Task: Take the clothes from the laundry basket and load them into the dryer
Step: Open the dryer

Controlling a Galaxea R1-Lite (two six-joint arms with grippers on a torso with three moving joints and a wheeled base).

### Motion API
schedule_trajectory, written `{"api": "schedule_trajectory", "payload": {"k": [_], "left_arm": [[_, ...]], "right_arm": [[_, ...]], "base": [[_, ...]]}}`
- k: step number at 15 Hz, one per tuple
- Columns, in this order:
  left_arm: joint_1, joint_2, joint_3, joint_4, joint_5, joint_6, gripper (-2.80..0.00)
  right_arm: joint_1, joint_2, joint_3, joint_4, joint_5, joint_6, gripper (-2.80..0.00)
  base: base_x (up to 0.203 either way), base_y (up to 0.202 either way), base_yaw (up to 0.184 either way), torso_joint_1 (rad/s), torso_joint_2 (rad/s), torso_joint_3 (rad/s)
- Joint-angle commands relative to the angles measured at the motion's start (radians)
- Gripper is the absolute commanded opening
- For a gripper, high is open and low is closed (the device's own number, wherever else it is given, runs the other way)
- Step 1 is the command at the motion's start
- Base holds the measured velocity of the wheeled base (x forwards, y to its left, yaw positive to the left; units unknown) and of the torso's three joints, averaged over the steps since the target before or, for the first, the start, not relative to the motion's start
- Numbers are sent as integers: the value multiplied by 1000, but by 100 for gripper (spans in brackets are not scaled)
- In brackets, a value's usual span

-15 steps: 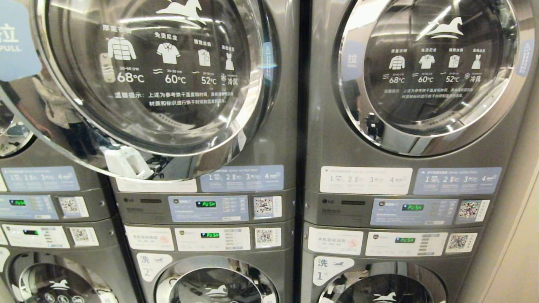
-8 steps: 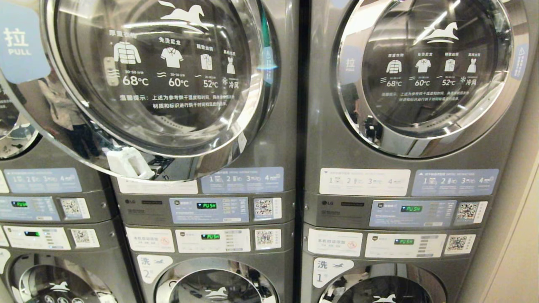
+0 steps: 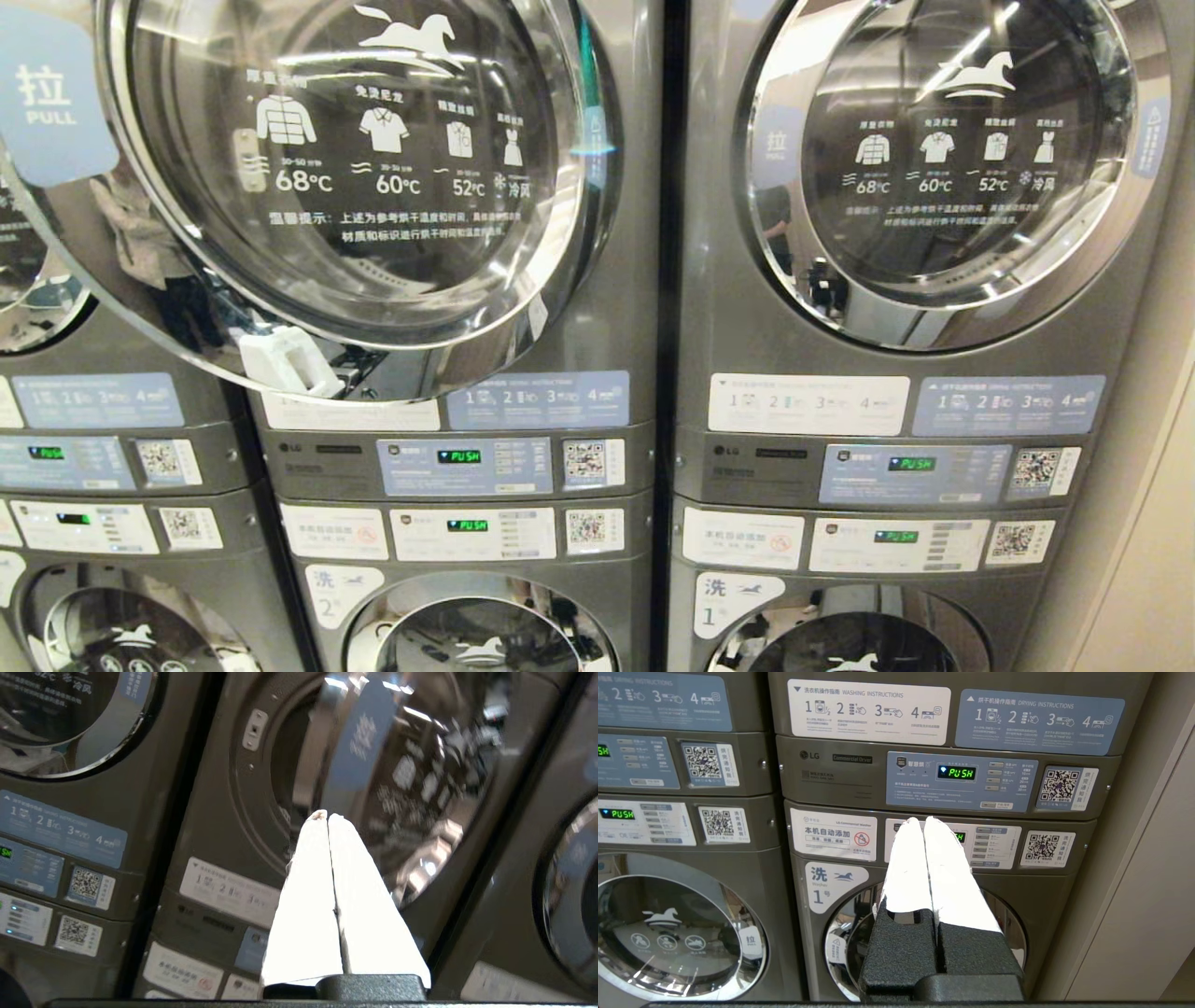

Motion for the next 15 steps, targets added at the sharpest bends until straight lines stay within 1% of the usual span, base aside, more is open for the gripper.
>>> {"api": "schedule_trajectory", "payload": {"k": [1,2,3,4,5,6,7,8,10,11,12,14,15], "left_arm": [[60,257,-106,-17,-1,-68,-280],[159,312,-126,-42,-39,-109,-280],[260,356,-136,-69,-100,-132,-280],[368,402,-145,-109,-197,-151,-280],[476,444,-150,-158,-345,-164,-280],[539,486,-155,-209,-520,-174,-280],[579,539,-160,-276,-674,-187,-280],[598,592,-169,-364,-787,-208,-280],[606,705,-216,-492,-860,-242,-280],[603,745,-246,-537,-913,-249,-280],[599,771,-266,-561,-947,-247,-280],[586,827,-304,-576,-955,-205,-280],[559,837,-318,-577,-955,-189,-280]], "right_arm": [[0,0,0,0,1,0,-280],[0,0,0,0,1,0,-280],[0,0,0,0,1,0,-280],[0,0,0,0,1,0,-280],[0,0,0,0,1,0,-280],[0,0,0,0,1,0,-280],[0,0,0,0,1,0,-280],[0,0,0,0,1,0,-280],[0,0,0,0,1,0,-280],[0,0,0,0,1,0,-280],[0,0,0,0,1,0,-280],[0,0,0,0,1,0,-280],[-1,0,0,0,1,0,-280]], "base": [[0,0,0,0,0,0],[0,0,0,0,0,0],[0,0,0,0,0,0],[0,0,0,0,0,0],[0,0,0,0,0,0],[0,0,0,0,0,0],[0,0,0,0,0,0],[0,0,0,0,0,0],[0,0,0,0,0,0],[0,0,0,0,0,0],[0,0,0,0,0,0],[0,0,0,0,0,0],[0,0,0,0,0,0]]}}
